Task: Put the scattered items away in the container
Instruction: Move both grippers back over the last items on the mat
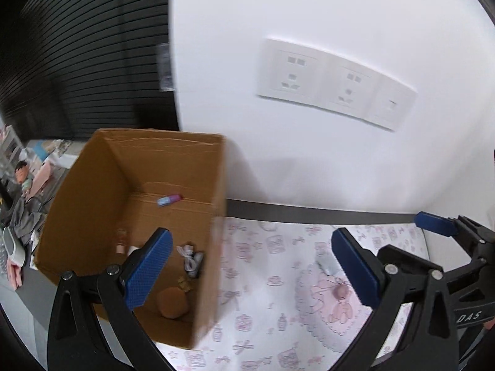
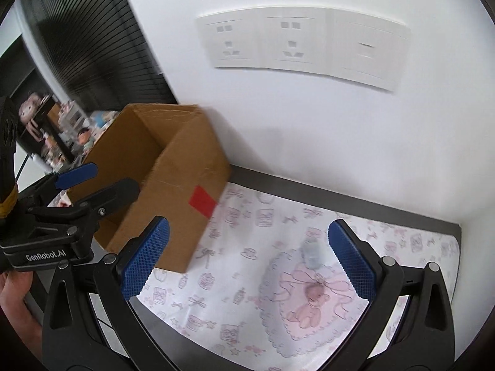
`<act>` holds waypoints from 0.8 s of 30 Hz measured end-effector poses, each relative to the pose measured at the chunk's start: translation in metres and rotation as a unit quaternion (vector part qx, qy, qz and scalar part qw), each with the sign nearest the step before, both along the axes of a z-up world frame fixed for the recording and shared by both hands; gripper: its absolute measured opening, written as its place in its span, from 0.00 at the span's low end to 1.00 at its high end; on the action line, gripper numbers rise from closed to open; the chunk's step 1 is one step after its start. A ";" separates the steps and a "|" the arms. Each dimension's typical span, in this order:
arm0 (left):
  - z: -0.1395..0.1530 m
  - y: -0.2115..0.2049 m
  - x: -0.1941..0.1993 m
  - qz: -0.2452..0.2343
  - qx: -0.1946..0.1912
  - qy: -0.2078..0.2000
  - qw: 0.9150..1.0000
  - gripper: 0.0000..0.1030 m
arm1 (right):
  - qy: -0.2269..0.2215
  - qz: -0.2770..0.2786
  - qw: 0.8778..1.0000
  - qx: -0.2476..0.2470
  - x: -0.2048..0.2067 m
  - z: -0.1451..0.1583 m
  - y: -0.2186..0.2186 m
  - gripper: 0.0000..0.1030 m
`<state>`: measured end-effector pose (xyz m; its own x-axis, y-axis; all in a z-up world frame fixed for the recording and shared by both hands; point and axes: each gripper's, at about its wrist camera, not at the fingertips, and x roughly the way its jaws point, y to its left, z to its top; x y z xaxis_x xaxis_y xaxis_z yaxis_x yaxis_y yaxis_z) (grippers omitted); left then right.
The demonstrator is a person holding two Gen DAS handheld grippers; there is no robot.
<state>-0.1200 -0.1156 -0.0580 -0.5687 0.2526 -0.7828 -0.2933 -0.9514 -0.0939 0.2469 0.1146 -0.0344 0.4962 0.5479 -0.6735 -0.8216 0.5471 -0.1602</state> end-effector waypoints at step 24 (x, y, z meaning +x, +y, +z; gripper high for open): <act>-0.102 0.105 0.024 -0.082 -0.077 -0.098 0.989 0.99 | 0.084 -0.121 0.988 -0.035 0.075 -0.058 -0.116 1.00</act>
<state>-0.0959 -0.0110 -0.1596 -0.3640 0.1976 -0.9102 -0.4362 -0.8996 -0.0209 0.3220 -0.0009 -0.0921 0.4846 0.3760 -0.7898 -0.6860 0.7236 -0.0765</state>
